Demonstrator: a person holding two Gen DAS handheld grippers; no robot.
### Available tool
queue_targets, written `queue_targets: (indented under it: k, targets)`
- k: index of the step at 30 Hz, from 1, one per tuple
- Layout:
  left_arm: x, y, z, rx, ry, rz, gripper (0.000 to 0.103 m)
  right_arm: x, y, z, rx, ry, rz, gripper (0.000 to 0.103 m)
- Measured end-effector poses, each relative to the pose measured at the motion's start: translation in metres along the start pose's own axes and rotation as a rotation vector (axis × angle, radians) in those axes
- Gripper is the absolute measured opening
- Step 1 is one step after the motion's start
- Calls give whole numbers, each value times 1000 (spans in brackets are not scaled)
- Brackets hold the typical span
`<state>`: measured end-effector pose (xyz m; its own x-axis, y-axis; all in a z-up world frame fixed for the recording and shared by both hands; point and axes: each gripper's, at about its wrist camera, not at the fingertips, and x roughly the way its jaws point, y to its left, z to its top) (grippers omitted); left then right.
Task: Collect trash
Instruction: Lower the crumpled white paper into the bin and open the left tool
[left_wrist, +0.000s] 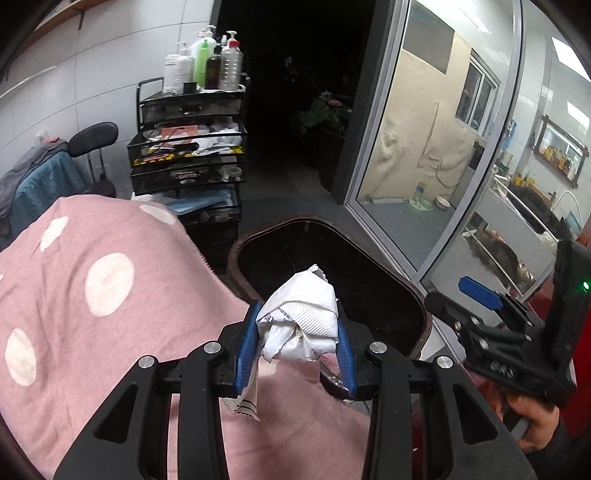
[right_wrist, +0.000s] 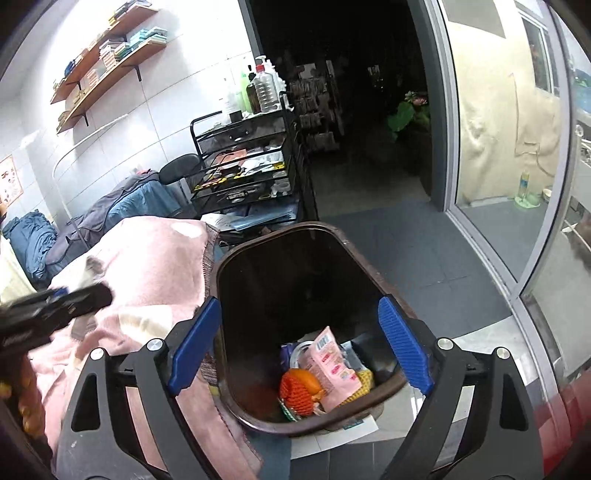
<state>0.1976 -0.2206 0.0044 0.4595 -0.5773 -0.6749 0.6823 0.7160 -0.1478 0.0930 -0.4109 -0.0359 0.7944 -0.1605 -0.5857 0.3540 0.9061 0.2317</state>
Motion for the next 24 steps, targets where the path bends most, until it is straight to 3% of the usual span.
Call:
queue_targets:
  k: [8, 12, 16, 24]
  targets:
    - [34, -25, 10, 62, 57, -17, 43, -16, -21, -9, 43, -13, -52, 89]
    - [36, -33, 9, 76, 41, -13, 77, -20, -29, -11, 64, -21, -71, 90]
    - [29, -35, 8, 96, 5, -4, 93, -22, -34, -14, 77, -29, -88, 91]
    - [-10, -22, 0, 39, -100, 48, 97, -24, -33, -17, 78, -43, -87, 93]
